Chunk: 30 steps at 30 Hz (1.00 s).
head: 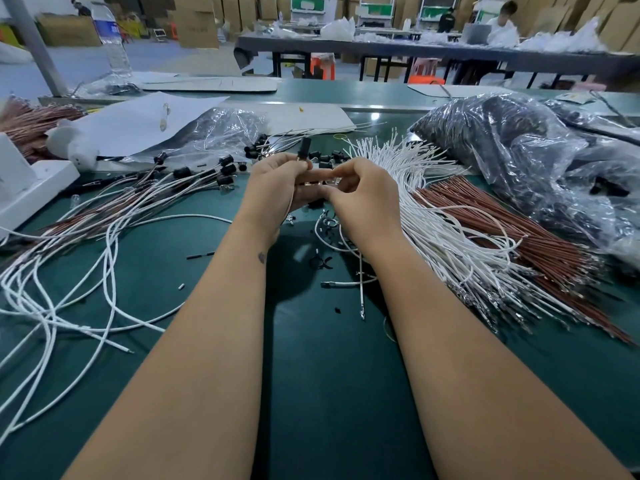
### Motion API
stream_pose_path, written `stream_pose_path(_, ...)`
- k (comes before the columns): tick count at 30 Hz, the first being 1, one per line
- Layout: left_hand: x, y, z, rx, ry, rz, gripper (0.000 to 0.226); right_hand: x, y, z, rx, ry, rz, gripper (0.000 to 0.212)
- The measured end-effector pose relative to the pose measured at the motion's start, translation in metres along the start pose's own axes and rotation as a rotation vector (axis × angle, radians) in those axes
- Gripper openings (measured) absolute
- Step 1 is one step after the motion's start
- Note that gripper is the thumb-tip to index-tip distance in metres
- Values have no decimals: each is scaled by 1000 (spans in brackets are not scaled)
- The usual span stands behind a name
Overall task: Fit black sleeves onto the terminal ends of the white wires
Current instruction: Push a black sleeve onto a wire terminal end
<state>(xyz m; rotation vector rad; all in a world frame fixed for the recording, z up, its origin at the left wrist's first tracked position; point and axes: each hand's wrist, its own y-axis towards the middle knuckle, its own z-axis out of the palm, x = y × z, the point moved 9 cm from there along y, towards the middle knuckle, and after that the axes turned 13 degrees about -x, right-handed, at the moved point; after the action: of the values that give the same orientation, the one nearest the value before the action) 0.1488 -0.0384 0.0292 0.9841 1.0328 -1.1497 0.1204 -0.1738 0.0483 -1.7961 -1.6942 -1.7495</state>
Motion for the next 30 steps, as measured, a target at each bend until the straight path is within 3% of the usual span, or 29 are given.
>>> stream_pose_path(5, -1, 1, 0, -10, -11, 23, 19, -6, 0, 3, 34, -1, 63, 16)
stream_pose_path(9, -2, 1, -3, -39, -60, 11, 18, 2, -3, 5, 62, -29, -10, 11)
stream_pose_path(14, -2, -2, -4, -57, 19, 23, 16, 3, -2, 1, 39, -51, -15, 49)
stream_pose_path(19, 0, 0, -4, -64, 266, 140, 10, -3, 3, -8, -15, 60, 113, 11)
stream_pose_path(25, -1, -2, 5, -13, 404, 236, 13, -7, 4, -10, -48, 104, 174, 26)
stream_pose_path(30, -1, -4, 11, 45, 396, 261, 11, -10, 6, -8, -42, 184, 215, 25)
